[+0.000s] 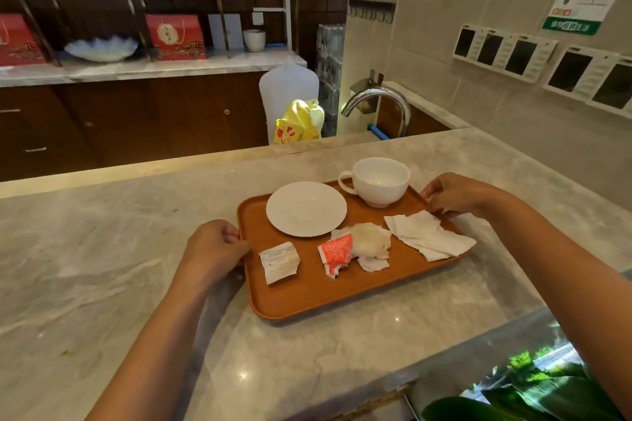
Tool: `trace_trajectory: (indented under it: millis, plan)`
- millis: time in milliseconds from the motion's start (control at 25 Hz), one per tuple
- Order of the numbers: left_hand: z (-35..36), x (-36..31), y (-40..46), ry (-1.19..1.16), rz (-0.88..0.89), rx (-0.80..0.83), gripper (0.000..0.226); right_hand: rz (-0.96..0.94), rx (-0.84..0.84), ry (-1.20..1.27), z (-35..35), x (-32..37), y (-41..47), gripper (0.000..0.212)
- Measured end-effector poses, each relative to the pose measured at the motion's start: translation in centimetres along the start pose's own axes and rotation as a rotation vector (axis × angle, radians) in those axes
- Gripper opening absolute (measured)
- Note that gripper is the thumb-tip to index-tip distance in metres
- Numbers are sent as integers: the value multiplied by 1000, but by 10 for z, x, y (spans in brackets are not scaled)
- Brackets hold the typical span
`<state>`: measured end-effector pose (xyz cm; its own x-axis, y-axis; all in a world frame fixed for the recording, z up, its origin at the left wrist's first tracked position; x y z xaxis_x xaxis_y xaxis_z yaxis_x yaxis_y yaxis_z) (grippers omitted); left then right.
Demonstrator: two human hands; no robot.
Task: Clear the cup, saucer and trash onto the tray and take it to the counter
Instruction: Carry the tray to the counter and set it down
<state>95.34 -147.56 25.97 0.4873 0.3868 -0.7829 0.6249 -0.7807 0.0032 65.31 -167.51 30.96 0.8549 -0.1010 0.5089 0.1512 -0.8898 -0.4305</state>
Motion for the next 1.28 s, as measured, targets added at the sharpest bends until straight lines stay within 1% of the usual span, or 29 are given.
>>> trace_trajectory:
  millis: [160, 280, 320, 440, 560, 760, 920, 1160, 1200, 1280]
  plan:
    - [13, -4, 1, -7, 22, 26, 8, 7, -30, -17, -2, -8, 7, 14]
    - [19, -11, 4, -1, 43, 2, 8, 1, -66, -32, -2, -15, 15, 16]
    - [19, -13, 4, 15, 50, -9, 12, -4, -79, -32, 0, -15, 18, 17]
    - [20, -18, 5, 50, 59, -35, 33, -17, -118, -6, 0, -13, 25, 14]
    - [20, -20, 9, 76, 35, -43, 41, -22, -138, 0, -1, -9, 30, 14]
    - [22, -23, 23, 71, -4, -39, 37, -9, -170, -11, -2, -4, 40, 23]
    - [25, -25, 30, 63, -31, -68, 38, -5, -204, -7, -2, -1, 45, 21]
    - [28, -22, 32, 20, -28, -57, 37, -9, -260, -1, 1, -2, 47, 18]
    - [27, -23, 30, 5, -29, -50, 30, -24, -280, 7, 2, -3, 46, 18]
    - [27, -23, 31, -6, -37, -37, 4, -41, -293, 0, 3, -5, 45, 17]
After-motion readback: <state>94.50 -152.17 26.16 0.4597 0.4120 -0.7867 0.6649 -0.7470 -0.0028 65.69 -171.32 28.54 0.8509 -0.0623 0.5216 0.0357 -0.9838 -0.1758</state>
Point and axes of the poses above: each hand's wrist, its own y-axis towards the middle knuckle, its own z-axis out of the palm, x = y × z, the point moved 2 cm from there along y, towards the middle knuckle, and after that the axes turned 5 degrees about z, right-handed, at the moved point
